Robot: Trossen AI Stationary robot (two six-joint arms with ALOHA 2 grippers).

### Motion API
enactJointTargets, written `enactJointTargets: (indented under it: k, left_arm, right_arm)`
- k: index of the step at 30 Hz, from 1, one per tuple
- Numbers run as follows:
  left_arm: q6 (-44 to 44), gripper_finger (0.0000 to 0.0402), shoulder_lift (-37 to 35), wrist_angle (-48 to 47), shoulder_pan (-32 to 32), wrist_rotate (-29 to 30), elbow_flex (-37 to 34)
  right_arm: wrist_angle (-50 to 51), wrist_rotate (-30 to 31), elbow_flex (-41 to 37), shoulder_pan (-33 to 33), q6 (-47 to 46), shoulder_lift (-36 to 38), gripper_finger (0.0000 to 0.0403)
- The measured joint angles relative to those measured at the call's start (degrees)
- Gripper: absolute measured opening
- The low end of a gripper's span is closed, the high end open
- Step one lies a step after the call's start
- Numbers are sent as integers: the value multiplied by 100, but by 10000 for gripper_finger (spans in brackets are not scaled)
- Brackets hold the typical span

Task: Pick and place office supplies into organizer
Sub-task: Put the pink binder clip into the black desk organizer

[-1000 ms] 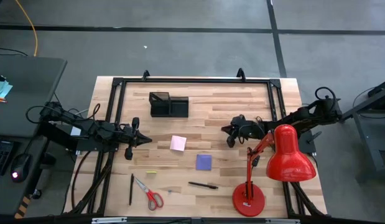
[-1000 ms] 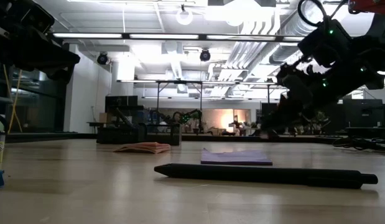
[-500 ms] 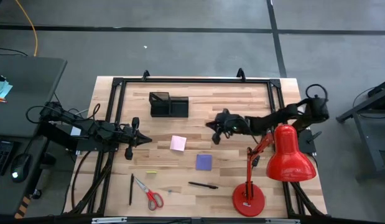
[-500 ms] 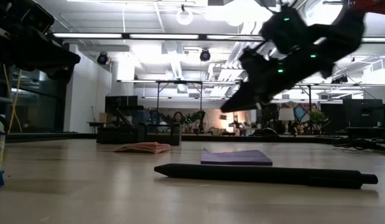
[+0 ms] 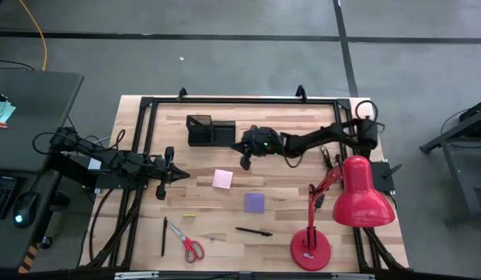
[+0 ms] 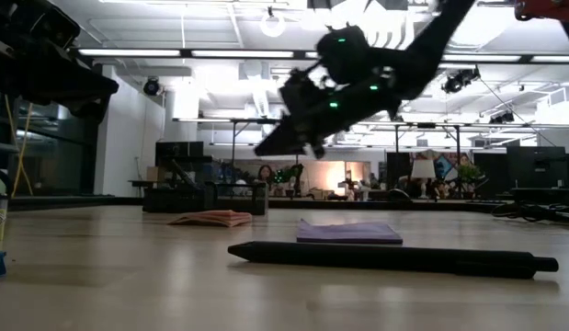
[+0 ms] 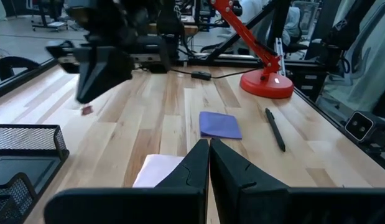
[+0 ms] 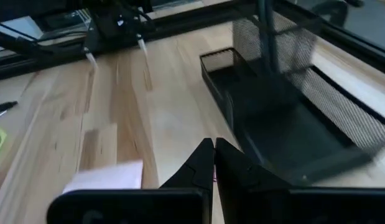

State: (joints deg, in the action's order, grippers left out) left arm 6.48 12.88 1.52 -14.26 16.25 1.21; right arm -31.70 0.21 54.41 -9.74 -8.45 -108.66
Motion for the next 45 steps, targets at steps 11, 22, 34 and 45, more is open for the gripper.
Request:
enactJointTargets:
  k: [11,22,34,45]
  left_arm:
    - [0,1,0,-4,-1,-4,-1]
    - [1,1,0,-4,-1,-17,0]
    - [2,1,0,-7,0,-16,0]
    - [2,1,0,-7,0,-15,0]
  right_arm:
    - [735,-382,1732,-161,442,-1160,0]
    - [1232,-520,2986,-195,740,-1755,0]
    - [2002,-755,4550,-396,732,-2772,0]
    - [2419,-731,5023,-460,724,-2946,0]
